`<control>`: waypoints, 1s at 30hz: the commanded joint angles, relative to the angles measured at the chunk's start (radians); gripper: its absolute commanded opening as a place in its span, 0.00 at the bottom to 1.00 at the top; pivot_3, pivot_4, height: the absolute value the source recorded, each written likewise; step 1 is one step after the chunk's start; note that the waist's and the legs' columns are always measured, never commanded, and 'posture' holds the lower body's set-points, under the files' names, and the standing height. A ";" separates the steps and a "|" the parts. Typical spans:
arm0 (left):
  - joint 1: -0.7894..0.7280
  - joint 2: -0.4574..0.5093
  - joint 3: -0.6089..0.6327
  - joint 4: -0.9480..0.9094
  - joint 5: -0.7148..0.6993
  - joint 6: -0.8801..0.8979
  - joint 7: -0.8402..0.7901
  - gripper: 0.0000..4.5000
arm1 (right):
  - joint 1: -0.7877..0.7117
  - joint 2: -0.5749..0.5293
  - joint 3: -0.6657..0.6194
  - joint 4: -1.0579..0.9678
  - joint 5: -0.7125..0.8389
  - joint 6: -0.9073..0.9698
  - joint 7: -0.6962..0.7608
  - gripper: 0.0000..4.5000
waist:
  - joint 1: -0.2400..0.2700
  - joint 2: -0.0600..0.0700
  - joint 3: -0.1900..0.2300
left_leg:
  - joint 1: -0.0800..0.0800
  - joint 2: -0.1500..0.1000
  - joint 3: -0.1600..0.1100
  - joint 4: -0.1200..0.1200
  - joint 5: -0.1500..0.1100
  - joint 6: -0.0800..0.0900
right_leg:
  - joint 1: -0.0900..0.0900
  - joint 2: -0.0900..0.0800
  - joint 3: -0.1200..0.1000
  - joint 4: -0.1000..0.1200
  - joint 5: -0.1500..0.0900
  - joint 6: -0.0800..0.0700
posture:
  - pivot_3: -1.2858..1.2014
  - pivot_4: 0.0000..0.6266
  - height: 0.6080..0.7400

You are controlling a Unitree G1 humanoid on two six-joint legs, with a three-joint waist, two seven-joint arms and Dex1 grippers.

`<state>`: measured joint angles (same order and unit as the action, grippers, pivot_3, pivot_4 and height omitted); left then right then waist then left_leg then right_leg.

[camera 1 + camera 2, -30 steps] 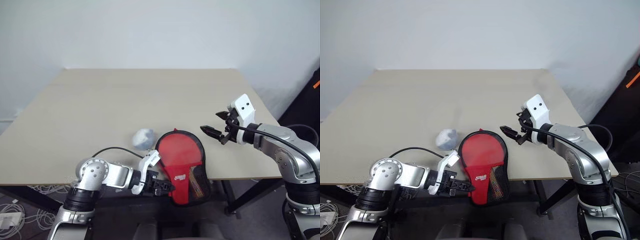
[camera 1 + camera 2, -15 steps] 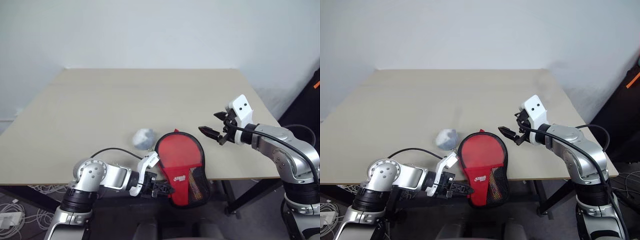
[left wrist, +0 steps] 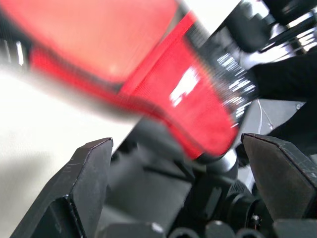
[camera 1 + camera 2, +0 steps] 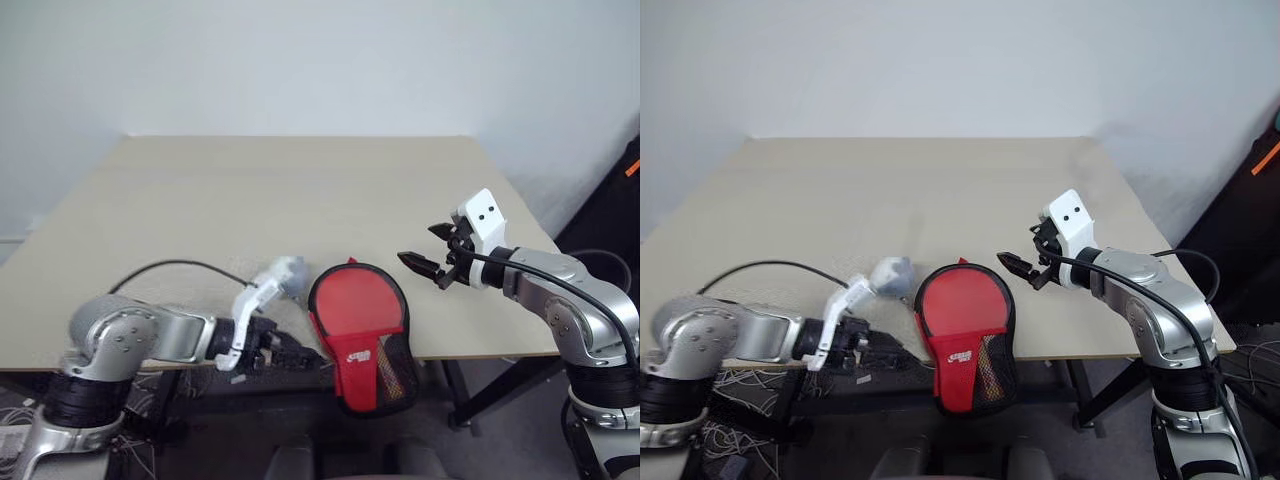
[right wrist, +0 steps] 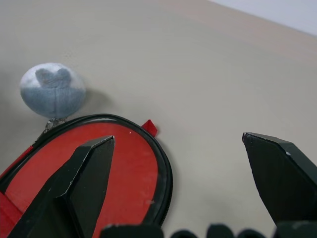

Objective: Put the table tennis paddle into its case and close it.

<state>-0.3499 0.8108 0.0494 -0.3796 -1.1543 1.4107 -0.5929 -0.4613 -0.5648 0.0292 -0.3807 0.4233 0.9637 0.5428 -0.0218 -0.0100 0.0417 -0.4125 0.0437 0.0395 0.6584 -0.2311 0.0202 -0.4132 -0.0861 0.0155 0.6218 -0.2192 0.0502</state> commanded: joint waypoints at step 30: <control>0.006 -0.286 0.101 0.513 0.631 -0.911 -0.094 1.00 | -0.074 0.287 0.180 0.216 -0.111 -0.071 -0.117 0.00 | -0.012 -0.001 0.001 | -0.001 0.001 0.001 0.000 0.003 0.005 | 0.001 0.002 0.000 0.002 0.003 0.001 | 0.52 0.00 1.00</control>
<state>-0.3260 0.5215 0.1141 0.1497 -0.5247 0.5243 -0.6847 -0.5239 -0.2797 0.2153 -0.1564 0.3198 0.9159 0.4197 -0.0335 -0.0106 0.0429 -0.4134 0.0446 0.0402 0.6583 -0.2283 0.0249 -0.4119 -0.0845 0.0159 0.6235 -0.2162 0.0515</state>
